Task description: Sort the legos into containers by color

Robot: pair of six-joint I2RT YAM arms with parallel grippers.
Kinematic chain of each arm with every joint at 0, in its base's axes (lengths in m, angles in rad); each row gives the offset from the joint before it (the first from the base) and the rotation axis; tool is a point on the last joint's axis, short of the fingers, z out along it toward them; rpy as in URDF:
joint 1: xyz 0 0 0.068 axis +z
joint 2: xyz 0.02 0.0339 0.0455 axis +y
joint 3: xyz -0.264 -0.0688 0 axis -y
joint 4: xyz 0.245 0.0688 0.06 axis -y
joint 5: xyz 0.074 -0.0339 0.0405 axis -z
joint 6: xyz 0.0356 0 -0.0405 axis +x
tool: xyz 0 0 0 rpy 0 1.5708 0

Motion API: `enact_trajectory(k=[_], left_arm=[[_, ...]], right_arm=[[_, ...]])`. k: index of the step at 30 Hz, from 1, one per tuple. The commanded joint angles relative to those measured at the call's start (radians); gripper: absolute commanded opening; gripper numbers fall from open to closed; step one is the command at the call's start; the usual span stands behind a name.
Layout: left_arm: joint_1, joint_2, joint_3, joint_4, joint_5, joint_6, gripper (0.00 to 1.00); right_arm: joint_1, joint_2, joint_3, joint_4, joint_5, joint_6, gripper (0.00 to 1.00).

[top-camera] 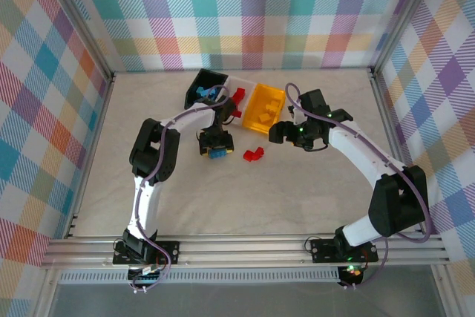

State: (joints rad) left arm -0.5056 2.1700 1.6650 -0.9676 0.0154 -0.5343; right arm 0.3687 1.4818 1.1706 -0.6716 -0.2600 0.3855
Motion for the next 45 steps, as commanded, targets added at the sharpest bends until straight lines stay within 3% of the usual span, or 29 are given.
enact_trajectory(k=[1,7,13,20,27,36,45], left_arm=[[0.018,-0.006,-0.029,0.009,-0.016,0.006,0.63],[0.023,-0.040,-0.042,-0.003,-0.007,0.020,0.59],[0.046,-0.176,-0.101,-0.007,0.059,0.020,0.59],[0.187,-0.266,-0.031,0.033,0.139,-0.009,0.59],[0.291,-0.049,0.361,0.056,0.144,-0.016,0.59],[0.326,0.306,0.864,0.064,0.170,-0.085,0.59],[0.326,0.406,0.905,0.224,0.193,-0.144,0.60]], right_arm=[[0.006,0.003,-0.009,-0.006,-0.025,0.016,0.84],[0.006,0.009,-0.018,-0.003,-0.030,0.022,0.84],[0.006,0.011,-0.031,0.001,-0.024,0.021,0.84],[0.005,0.025,-0.039,0.018,-0.028,0.038,0.84],[0.007,0.061,0.016,-0.004,-0.036,0.044,0.84],[0.007,0.058,0.054,-0.062,-0.019,0.046,0.84],[0.008,0.038,0.046,-0.088,-0.001,0.064,0.84]])
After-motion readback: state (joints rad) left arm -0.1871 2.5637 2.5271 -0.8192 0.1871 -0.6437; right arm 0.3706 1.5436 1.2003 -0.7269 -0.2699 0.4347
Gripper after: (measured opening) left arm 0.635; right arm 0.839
